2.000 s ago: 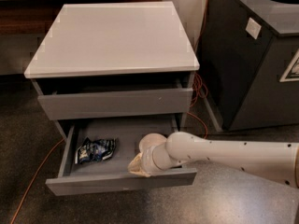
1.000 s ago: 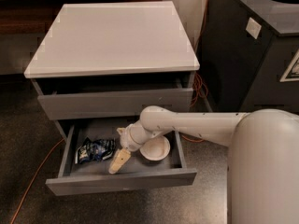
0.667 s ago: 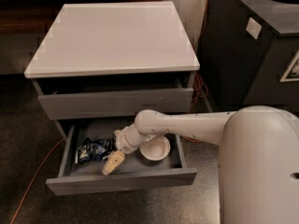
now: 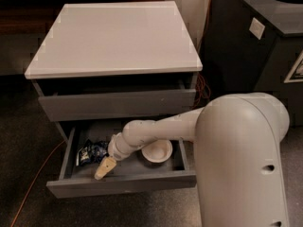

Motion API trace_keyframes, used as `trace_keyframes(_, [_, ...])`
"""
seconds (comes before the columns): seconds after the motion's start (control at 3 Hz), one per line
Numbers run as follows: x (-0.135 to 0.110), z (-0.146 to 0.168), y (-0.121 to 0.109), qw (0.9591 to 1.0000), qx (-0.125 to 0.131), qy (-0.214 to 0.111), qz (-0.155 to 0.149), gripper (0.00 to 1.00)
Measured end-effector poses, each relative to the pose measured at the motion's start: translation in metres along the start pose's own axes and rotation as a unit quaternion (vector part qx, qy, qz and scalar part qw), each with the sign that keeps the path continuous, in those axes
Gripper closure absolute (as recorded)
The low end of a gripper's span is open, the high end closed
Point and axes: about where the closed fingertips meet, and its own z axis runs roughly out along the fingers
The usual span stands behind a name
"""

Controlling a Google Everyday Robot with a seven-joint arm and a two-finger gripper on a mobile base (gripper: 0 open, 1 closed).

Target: Pick blue chip bag from middle drawer and place on counter

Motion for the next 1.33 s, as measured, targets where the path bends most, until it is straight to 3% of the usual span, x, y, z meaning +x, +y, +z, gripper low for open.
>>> trace_keyframes(0.33, [-0.004, 0.002, -0.002, 1.0000, 0.001, -0.006, 0.002, 0.00])
trace_keyframes(1.33, [-0.020, 0.073, -0.035, 0.9980, -0.007, -0.049, 0.039, 0.00])
